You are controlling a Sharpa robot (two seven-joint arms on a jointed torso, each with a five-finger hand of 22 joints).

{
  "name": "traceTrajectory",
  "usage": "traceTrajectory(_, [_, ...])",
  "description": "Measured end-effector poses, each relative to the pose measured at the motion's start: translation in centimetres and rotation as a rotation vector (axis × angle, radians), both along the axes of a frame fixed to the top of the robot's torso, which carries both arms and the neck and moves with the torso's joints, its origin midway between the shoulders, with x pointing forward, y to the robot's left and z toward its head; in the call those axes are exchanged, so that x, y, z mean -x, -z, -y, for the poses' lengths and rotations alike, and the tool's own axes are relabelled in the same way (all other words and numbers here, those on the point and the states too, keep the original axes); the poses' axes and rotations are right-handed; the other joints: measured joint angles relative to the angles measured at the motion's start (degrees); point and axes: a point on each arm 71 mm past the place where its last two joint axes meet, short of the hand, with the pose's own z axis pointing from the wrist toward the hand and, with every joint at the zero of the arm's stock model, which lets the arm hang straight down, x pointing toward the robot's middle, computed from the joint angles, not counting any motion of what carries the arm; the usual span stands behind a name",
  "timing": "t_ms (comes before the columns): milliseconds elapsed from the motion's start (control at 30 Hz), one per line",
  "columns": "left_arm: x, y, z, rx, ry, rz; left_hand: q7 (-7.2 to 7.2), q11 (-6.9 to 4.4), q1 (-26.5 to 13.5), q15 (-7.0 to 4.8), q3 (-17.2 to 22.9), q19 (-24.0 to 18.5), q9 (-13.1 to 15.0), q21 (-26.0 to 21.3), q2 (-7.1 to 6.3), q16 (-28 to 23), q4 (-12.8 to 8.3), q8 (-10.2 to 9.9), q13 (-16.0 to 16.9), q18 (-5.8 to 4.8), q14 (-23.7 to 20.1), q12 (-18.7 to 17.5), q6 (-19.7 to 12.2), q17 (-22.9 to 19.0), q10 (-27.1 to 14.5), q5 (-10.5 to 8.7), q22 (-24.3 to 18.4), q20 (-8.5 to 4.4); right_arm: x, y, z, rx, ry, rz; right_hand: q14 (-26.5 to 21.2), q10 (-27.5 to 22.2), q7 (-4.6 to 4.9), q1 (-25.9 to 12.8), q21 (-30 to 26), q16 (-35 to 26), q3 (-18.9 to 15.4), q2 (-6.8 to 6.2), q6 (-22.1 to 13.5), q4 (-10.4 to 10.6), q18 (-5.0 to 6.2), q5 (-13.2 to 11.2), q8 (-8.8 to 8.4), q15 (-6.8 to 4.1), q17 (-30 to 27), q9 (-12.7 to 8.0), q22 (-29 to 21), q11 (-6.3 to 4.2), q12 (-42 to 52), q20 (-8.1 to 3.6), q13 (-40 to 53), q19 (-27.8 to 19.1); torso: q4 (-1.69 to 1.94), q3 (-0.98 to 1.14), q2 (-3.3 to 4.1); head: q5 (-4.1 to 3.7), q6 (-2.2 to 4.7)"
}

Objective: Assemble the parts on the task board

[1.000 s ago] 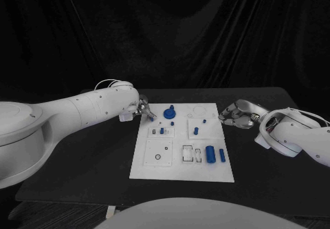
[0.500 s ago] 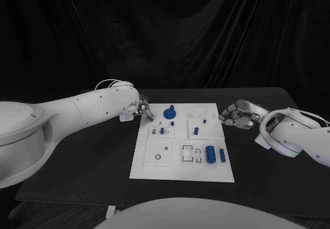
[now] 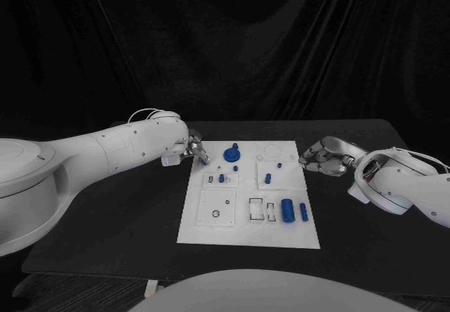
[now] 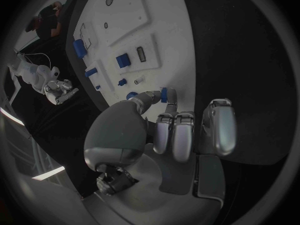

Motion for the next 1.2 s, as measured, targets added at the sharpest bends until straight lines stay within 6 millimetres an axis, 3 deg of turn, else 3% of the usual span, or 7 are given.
traceTrajectory(100, [0.1,-0.1,-0.1,0.013,0.005,0.011,-0.28,0.00,-0.5,0.00,0.0,0.0,0.6,0.1,-0.46,0.0,0.0,0.7,0.0,0.00,0.0,0.0,0.3,0.0,0.0,0.80,0.0,0.00,0.0,0.0,0.0,0.000,0.000,-0.001,0.0,0.0,0.00,0.0,-0.1,0.0,0.0,0.00,0.0,0.0,-0.01,0.0,0.00,0.00,0.0,0.0,0.0,0.00,0.0,0.00,0.0,0.0,0.01,0.00,0.00,-0.04,0.00])
traceTrajectory(433, [1.1,-0.3,-0.1,0.061,0.030,0.036,0.02,0.00,-0.7,0.00,0.5,0.2,1.2,0.4,-0.67,0.0,0.2,1.4,0.0,0.00,0.0,0.0,1.2,0.0,0.0,0.83,0.0,-0.22,0.0,0.1,0.1,0.003,0.003,-0.004,0.0,0.0,0.00,0.0,-0.1,0.0,0.2,0.00,0.0,-0.2,0.00,0.0,0.00,0.00,0.0,0.0,0.0,0.00,0.0,0.00,0.0,0.0,0.03,0.01,-0.04,-0.18,0.00])
traceTrajectory(667, [2.4,-1.4,0.2,0.096,0.030,0.013,0.04,-0.19,-1.4,0.00,2.1,0.4,1.3,0.6,-1.35,0.0,-1.2,1.4,0.0,0.00,0.0,0.0,1.4,0.0,-0.2,0.13,0.0,-0.42,0.0,0.1,0.2,0.005,0.006,-0.006,0.0,0.0,0.00,0.0,-0.1,0.0,0.2,0.00,0.0,-0.2,0.00,0.0,0.00,0.00,0.0,0.0,0.0,0.00,0.0,0.00,0.0,0.0,0.04,0.01,-0.07,-0.13,0.00])
traceTrajectory(933, [4.4,-1.5,0.7,0.097,0.015,-0.047,0.15,-0.19,-1.4,0.00,2.3,0.4,1.3,0.6,-1.35,0.0,-1.0,1.4,0.0,0.00,0.0,0.0,1.5,0.0,-0.2,0.12,0.0,-0.42,0.0,0.1,0.3,0.007,0.010,-0.008,0.0,0.0,0.00,0.0,-0.1,0.0,0.2,0.00,0.0,-0.2,0.00,0.0,0.00,0.00,0.0,0.0,0.0,0.00,0.0,0.00,0.0,0.0,0.03,0.01,-0.10,-0.07,0.00])
traceTrajectory(1200, [5.1,-1.5,0.9,0.088,-0.006,-0.065,0.25,-0.20,-1.8,0.00,2.3,0.4,1.3,0.6,-1.26,0.0,-1.0,1.4,0.0,-0.01,0.0,0.0,1.6,0.0,-0.2,0.11,0.0,-0.42,0.1,0.2,0.3,0.007,0.010,-0.011,0.0,0.0,0.00,0.0,-0.1,0.0,0.1,0.00,0.0,-0.2,0.00,0.0,0.00,0.00,0.0,0.0,0.0,0.00,0.0,0.00,0.0,0.0,-0.01,0.03,-0.13,0.23,0.00])
